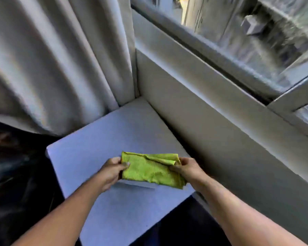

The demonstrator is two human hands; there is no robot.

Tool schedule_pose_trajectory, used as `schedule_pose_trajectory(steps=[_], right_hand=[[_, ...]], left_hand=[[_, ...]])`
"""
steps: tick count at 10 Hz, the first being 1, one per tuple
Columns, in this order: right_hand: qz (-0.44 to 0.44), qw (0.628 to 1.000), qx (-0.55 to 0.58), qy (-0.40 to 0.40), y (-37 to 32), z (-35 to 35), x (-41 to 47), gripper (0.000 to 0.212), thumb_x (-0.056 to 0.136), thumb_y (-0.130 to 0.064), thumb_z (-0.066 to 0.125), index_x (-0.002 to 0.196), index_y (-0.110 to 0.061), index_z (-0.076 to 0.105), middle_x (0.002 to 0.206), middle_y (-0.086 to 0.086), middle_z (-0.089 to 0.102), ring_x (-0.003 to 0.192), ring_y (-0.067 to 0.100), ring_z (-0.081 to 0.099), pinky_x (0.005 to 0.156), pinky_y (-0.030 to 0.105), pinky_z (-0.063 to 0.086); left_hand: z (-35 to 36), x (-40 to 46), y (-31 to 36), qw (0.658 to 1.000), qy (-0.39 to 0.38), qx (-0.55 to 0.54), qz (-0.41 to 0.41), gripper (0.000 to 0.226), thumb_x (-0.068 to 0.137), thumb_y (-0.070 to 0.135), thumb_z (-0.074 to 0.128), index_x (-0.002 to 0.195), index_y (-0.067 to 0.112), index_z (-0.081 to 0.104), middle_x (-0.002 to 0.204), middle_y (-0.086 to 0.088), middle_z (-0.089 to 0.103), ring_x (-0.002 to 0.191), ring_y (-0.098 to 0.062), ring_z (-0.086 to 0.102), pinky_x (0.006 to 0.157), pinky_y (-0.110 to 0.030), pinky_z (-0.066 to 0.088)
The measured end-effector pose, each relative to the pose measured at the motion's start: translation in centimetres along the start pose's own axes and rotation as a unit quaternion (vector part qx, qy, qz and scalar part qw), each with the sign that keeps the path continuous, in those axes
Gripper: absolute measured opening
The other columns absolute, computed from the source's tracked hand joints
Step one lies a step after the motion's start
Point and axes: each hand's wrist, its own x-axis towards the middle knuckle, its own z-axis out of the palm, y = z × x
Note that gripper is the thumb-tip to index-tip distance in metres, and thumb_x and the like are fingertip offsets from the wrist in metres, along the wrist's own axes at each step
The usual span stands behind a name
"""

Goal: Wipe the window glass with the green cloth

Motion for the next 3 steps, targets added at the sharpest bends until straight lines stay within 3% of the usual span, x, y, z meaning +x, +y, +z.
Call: schedule_pose_trajectory(steps=[1,2,3], right_hand=[[0.037,0.999,-0.004,0.019,5.9,6.5,7.3,0.010,0.083,-0.005,0.075,0.088,-0.012,0.069,0.083,0.005,0.067,0.068,0.014,0.060,0.056,0.019,0.048],[0.040,0.997,-0.043,0.043,8.8,10.1,11.2,0.017,0.083,-0.015,0.076,0.098,-0.010,0.069,0.092,0.007,0.069,0.084,0.024,0.065,0.070,0.032,0.055],[0.033,0.991,-0.054,0.120,9.1,10.4,10.0,0.045,0.094,-0.016,0.061,0.137,-0.010,0.052,0.124,0.009,0.063,0.091,0.012,0.064,0.078,0.020,0.053]], left_hand=[[-3.5,6.6,-6.8,0.997,0.075,-0.026,-0.003,0.029,0.097,-0.008,0.048,0.124,-0.014,0.057,0.092,-0.013,0.073,0.063,-0.005,0.071,0.079,-0.033,0.057],[-6.1,10.5,-9.1,0.993,0.115,0.003,-0.003,0.027,0.094,-0.011,0.054,0.119,-0.008,0.060,0.094,-0.016,0.073,0.078,-0.021,0.071,0.082,-0.037,0.056],[-7.7,10.5,-9.3,0.961,0.234,0.144,0.003,0.033,0.089,-0.002,0.065,0.122,-0.002,0.062,0.120,-0.023,0.068,0.107,-0.032,0.066,0.093,-0.037,0.049]])
